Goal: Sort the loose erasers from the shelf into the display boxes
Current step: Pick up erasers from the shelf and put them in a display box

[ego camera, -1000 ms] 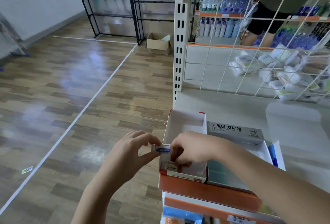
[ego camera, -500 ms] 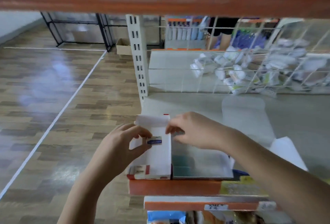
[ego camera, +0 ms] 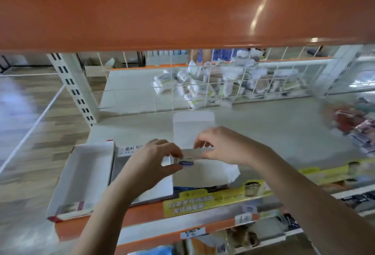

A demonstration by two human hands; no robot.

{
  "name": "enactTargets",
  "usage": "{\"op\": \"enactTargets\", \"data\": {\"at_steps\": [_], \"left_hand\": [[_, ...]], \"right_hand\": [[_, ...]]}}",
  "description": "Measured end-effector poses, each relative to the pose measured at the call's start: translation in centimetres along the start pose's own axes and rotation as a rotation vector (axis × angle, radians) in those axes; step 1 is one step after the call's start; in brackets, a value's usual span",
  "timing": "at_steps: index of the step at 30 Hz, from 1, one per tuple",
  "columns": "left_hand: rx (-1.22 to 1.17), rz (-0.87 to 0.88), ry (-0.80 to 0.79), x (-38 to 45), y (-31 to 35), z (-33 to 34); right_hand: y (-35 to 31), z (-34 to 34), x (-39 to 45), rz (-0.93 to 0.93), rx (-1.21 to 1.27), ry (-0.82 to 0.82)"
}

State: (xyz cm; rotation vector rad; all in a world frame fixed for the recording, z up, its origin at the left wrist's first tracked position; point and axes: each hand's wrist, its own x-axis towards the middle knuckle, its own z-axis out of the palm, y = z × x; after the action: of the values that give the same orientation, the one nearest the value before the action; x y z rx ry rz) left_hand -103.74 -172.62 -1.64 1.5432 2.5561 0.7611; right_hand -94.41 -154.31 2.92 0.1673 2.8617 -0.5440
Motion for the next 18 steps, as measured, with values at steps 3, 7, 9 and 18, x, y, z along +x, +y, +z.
{"op": "enactTargets", "data": {"at_steps": [3,7,9,18], "left_hand": [[0.06,0.005,-0.072,1.0,1.8,1.6],[0.143,-0.029,-0.121,1.8,3.0,3.2],[0.158,-0.033,-0.125,2.0,3.5,3.8],[0.147,-0.072,-0.176,3.0,5.6,6.9]], "right_hand": [[1.5,0.7,-1.0,0.005,0.015,-0.022],[3.2,1.4,-1.8,0.012,0.027,-0.006],[4.1,1.4,-2.3,0.024,0.046,0.03],[7.0,2.2,-2.9,0.123,0.07,0.225]]}}
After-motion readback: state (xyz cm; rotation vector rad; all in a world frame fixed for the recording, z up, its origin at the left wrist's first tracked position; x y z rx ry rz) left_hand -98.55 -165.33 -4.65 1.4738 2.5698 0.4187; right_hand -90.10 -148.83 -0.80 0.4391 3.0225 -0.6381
